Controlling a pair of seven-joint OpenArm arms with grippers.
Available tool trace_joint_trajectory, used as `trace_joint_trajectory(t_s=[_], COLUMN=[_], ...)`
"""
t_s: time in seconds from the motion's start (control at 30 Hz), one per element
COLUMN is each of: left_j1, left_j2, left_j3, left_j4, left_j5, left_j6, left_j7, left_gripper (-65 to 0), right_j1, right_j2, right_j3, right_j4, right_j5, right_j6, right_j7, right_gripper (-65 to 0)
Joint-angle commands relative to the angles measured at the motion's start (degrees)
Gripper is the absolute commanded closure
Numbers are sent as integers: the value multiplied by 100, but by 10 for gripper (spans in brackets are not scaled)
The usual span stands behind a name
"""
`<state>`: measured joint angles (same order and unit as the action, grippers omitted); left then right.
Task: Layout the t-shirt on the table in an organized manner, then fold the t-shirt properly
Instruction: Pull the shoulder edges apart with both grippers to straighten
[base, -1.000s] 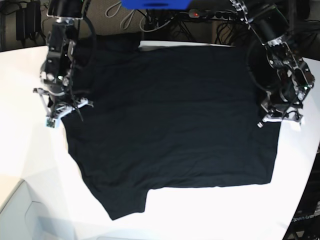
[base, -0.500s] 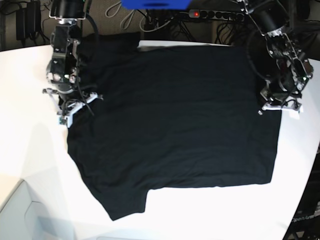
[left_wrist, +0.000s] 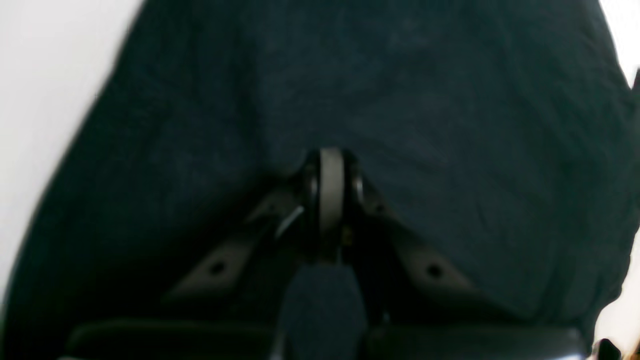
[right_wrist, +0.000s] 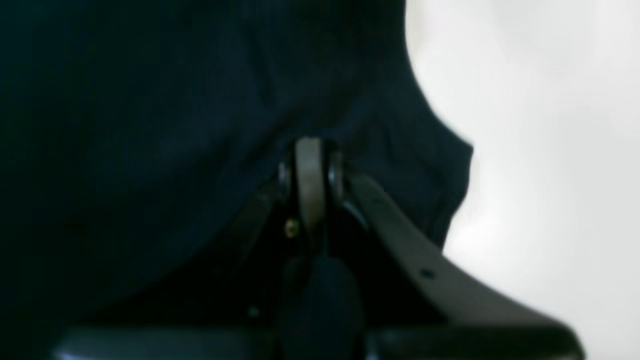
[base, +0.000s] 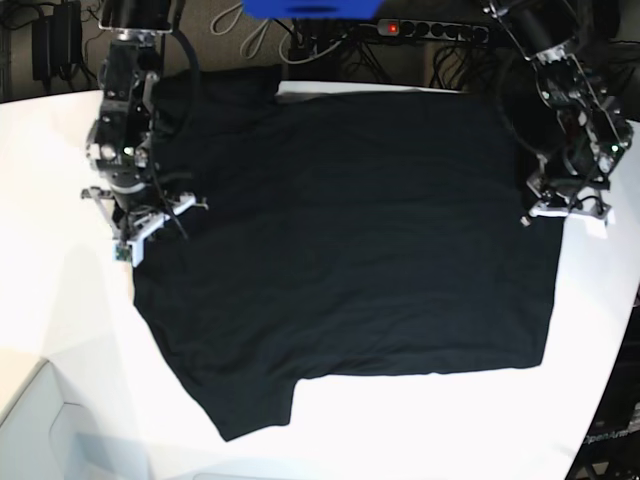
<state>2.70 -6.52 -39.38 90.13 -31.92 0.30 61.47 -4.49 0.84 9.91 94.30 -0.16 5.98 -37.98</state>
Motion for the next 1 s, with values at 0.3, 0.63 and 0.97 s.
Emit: trace_joint_trajectory(t_s=[0.3, 0.63, 0.97], left_j1=[649, 297, -362], left_j2=[-73, -328, -556], left_j3=[-14, -5, 47], left_j4=[583, -454, -1606], left_j5=[-3, -3, -3], left_j6=[-8, -8, -8], left_j7=[-77, -130, -666], left_gripper=[0, 0, 0], right_j1=[541, 972, 999], right_j2=[26, 43, 140], right_j3=[-29, -11, -2], right_j4=[-898, -1487, -1496], right_j5=[-6, -14, -14], right_j6=[40, 40, 40], right_j7=[145, 145, 145], right_gripper=[0, 0, 0])
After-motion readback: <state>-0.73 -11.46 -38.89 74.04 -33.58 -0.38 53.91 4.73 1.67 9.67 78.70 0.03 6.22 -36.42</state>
